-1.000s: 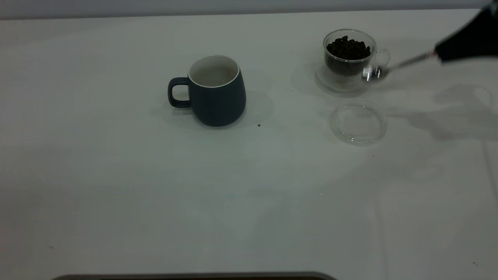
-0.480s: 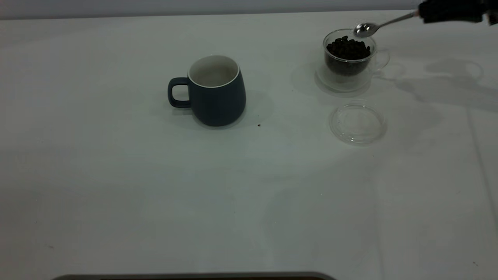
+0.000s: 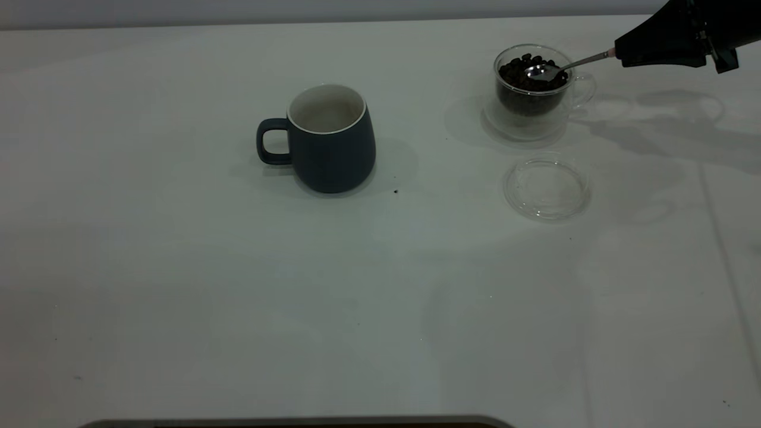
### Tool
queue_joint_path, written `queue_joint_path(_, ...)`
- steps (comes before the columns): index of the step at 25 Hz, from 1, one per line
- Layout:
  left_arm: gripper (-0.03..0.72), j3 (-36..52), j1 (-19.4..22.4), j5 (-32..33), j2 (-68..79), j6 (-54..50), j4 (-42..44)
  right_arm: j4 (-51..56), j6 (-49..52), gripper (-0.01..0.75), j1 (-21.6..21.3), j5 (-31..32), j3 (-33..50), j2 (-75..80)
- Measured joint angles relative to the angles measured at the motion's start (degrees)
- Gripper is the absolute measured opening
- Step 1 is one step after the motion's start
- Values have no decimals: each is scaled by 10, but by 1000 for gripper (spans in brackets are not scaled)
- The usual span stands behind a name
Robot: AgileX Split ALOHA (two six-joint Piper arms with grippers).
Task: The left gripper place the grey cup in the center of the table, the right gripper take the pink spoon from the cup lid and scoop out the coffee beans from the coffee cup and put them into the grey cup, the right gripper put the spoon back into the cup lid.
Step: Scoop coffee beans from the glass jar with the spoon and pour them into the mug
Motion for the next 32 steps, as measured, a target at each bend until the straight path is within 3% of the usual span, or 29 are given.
queue_joint_path(19, 451, 0, 0, 0, 0, 0, 0, 10, 62, 95, -3, 48, -2, 19)
queue_joint_path(32, 451, 0, 0, 0, 0, 0, 0, 14, 74, 95, -34, 89, -4, 19)
